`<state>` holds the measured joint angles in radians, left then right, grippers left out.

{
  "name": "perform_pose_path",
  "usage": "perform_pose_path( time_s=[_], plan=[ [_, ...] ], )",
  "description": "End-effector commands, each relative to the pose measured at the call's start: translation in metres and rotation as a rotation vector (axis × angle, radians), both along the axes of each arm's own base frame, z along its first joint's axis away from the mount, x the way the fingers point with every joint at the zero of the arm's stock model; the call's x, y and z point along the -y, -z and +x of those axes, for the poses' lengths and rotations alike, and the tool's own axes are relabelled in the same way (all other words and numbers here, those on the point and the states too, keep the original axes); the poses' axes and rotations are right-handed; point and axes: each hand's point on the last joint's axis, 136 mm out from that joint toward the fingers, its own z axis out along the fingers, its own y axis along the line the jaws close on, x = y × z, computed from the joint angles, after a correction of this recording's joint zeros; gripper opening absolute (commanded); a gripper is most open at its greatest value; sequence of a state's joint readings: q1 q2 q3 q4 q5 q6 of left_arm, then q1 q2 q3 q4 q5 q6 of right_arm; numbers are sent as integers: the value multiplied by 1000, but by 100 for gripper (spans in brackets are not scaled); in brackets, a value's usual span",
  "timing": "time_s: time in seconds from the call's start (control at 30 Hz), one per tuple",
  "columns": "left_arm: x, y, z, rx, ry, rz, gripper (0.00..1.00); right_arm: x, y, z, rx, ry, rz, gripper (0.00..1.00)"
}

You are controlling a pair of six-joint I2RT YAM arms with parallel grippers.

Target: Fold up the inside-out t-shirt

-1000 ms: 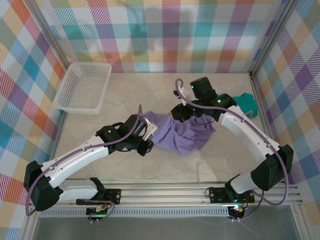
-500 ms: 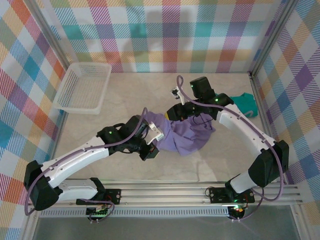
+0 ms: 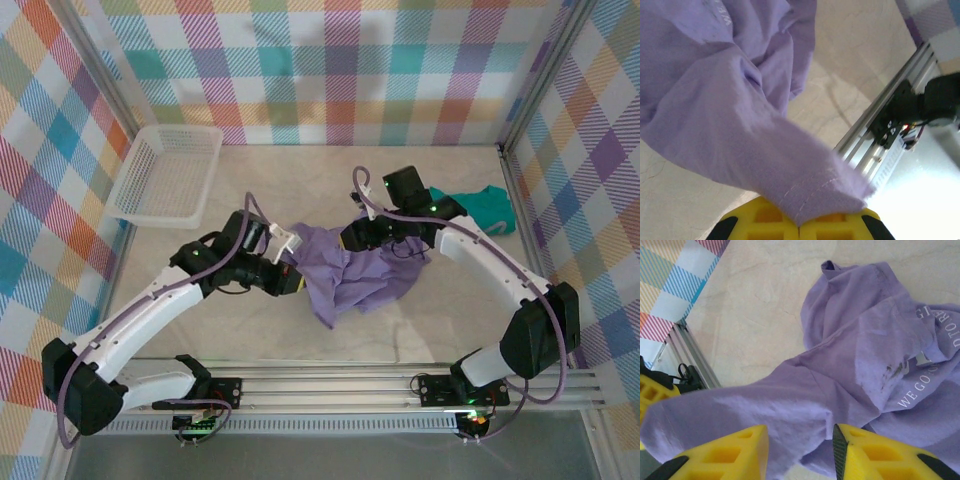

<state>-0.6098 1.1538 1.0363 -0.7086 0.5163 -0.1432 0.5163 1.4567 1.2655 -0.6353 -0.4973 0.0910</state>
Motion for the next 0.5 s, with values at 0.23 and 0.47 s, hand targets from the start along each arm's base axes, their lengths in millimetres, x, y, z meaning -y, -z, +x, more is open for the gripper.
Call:
perform_pose_path(
  time_s=[0.23,0.47],
  plan=[
    [-8,-14,33,-172,-159,-13,0,-13,-7,-65,288,-195,92,50],
    [-2,-24,43,-182,-163,-12,0,-42,10,-108,575,-374,35,58]
  ],
)
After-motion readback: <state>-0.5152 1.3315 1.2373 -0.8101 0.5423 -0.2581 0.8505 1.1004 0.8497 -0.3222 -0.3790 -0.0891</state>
